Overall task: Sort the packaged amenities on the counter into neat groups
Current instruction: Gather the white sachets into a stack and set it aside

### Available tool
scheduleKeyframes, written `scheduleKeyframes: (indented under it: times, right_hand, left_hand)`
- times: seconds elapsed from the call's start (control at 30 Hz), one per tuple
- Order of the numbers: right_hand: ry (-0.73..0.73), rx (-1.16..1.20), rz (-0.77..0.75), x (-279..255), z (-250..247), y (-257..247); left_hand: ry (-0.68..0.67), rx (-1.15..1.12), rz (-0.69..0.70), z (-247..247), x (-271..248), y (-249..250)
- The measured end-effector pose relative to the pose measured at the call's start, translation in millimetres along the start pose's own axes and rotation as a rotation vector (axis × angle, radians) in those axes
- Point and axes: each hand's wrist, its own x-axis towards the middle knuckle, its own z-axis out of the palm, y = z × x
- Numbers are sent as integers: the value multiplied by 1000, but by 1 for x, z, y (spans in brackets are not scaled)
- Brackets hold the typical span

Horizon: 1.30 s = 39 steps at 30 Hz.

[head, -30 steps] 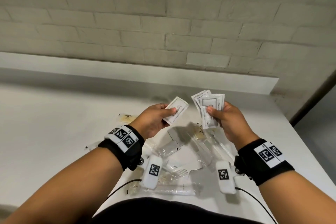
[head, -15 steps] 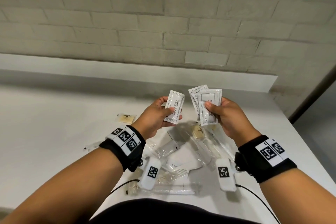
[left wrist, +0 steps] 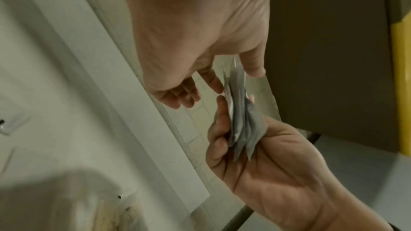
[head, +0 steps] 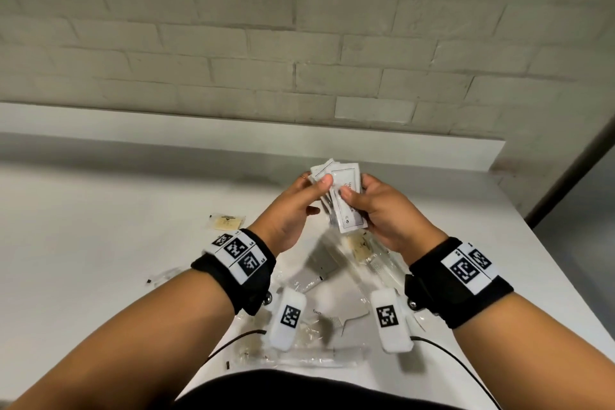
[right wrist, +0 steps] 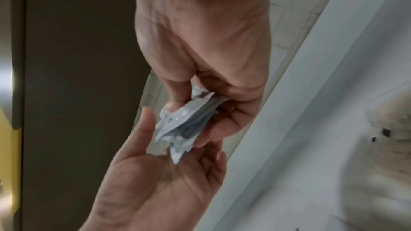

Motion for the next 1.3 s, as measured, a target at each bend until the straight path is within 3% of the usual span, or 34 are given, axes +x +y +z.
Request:
scheduleKeyframes:
  times: [0.17, 0.33, 0.5, 0.57, 0.63, 0.7, 0.8, 0.87, 0.93, 1.3]
  right_hand:
    - [-150, -183, 13, -6, 16, -3]
    - [-65, -219, 20, -5, 14, -2]
    - [70, -163, 43, -1, 14, 2]
    - [100, -197, 75, -2, 14, 1]
    - [130, -318, 68, -4, 15, 0]
    - [165, -496, -55, -8, 14, 0]
    - [10, -722, -247, -15, 11, -3]
    - [-180, -899, -243, -15, 15, -6]
    - [-277, -1028, -246, -12, 20, -9]
    - [-267, -1031, -266, -11, 20, -15]
  left_hand:
    - [-17, -198, -53, 14, 3, 8]
    - [30, -54, 92, 14, 5, 1]
    - [20, -320, -74, 20, 9, 0]
    - [45, -374, -80, 18, 11, -2]
    - [93, -403, -60, 17, 14, 1]
    - [146, -403, -87, 12, 16, 4]
    - [136, -300, -224, 6, 17, 6]
    - [-20, -289, -326, 7, 14, 5]
    - [-58, -376, -346, 11, 13, 3]
    - [-102, -463, -342, 11, 3, 6]
